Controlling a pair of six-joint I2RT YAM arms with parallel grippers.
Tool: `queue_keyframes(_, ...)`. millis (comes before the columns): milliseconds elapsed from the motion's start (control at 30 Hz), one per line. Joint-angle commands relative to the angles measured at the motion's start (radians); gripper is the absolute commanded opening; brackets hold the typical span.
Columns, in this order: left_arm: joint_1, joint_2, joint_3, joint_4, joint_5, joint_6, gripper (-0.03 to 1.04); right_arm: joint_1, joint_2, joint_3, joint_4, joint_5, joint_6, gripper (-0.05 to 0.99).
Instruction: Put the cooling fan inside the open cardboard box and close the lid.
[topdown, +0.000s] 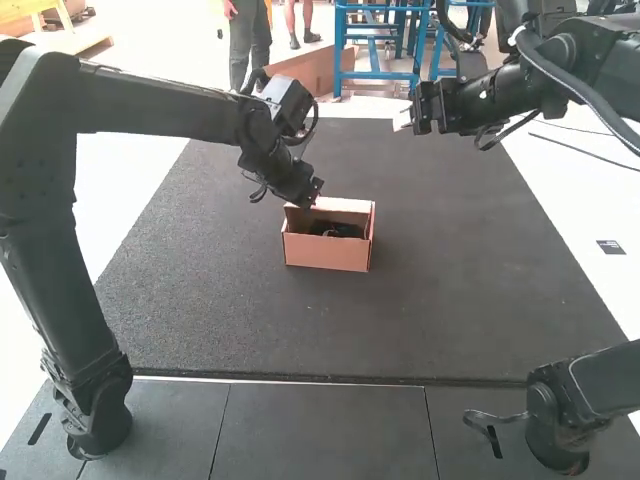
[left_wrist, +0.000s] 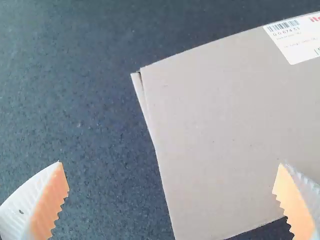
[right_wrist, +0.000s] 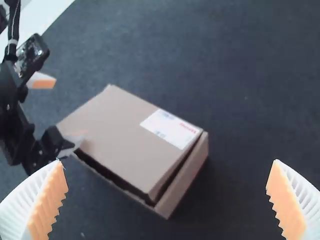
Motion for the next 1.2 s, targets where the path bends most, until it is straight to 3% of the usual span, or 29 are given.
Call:
queue_keyframes(0, -0.035, 0.028, -0.030, 0.007, 0.011, 0.004, 0.97, -0.015, -0.033, 0.031, -0.029, -0.046, 0.013, 0.92)
queue_keyframes(200, -0.049, 0.051, -0.099, 0.020, 0.014, 0.009, 0.97, -0.009, -0.036, 0.010, -0.194, -0.152, 0.025, 0.92)
queue_keyframes(333, -0.066, 0.069, -0.132, 0.056, 0.014, 0.004, 0.97, -0.006, -0.041, -0.012, -0.287, -0.186, 0.023, 0.92)
queue_keyframes(567, -0.061, 0.056, -0.096, 0.047, 0.014, -0.022, 0.97, -0.006, -0.058, -0.013, -0.301, -0.187, 0.022, 0.92)
queue_keyframes(700, -0.018, -0.004, -0.029, 0.017, 0.010, -0.049, 0.97, -0.006, -0.056, -0.012, -0.292, -0.184, 0.023, 0.91)
queue_keyframes(900, 0.064, -0.070, 0.072, -0.003, 0.010, -0.042, 0.97, -0.006, -0.059, -0.035, -0.284, -0.077, -0.040, 0.91)
queue_keyframes(1033, 0.086, -0.096, 0.131, -0.078, 0.008, -0.009, 0.97, -0.009, -0.059, -0.041, -0.290, -0.077, -0.047, 0.91)
queue_keyframes(1167, 0.090, -0.115, 0.138, -0.162, -0.006, -0.020, 0.97, -0.009, -0.059, -0.048, -0.292, -0.074, -0.052, 0.91)
